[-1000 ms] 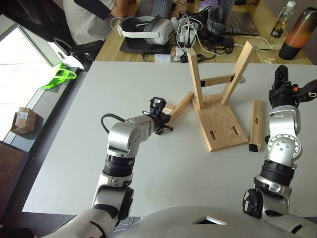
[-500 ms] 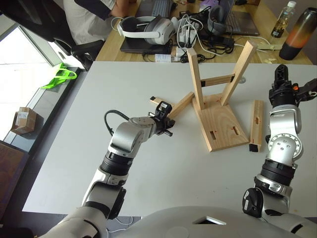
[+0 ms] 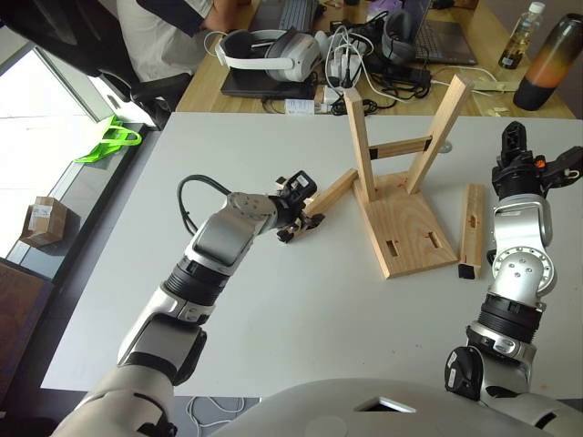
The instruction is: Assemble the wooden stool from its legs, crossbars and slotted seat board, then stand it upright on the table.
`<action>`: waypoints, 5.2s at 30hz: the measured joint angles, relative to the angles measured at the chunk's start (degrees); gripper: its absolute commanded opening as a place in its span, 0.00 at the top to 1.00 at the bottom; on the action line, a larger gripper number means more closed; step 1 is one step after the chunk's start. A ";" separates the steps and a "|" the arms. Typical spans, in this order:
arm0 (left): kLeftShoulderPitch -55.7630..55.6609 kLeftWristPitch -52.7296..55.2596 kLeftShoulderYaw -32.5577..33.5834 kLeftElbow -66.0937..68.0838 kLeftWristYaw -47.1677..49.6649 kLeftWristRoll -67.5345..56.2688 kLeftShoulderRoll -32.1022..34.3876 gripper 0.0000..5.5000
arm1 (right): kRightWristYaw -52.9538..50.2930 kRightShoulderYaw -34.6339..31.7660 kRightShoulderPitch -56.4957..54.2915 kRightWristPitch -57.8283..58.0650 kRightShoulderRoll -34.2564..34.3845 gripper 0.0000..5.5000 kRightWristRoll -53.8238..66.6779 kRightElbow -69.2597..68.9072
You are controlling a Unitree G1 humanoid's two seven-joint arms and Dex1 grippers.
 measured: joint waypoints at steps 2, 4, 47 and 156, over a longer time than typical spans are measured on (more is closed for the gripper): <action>0.07 -0.60 -0.17 2.59 -0.59 0.55 -0.10 0.29 | -0.05 0.03 0.53 0.19 0.15 0.40 -0.02 -0.05; -0.02 -0.42 -0.18 4.87 -1.10 0.69 -0.88 0.34 | -0.18 0.04 0.72 0.33 0.18 0.40 -0.03 -0.14; -15.75 -61.85 18.02 17.02 37.43 28.79 5.11 0.81 | 0.04 2.75 -52.12 9.81 11.45 0.02 19.36 17.38; -25.04 -36.63 48.95 21.99 -4.47 -22.27 16.31 0.17 | 65.47 9.56 -31.74 41.01 -49.09 0.82 20.62 27.34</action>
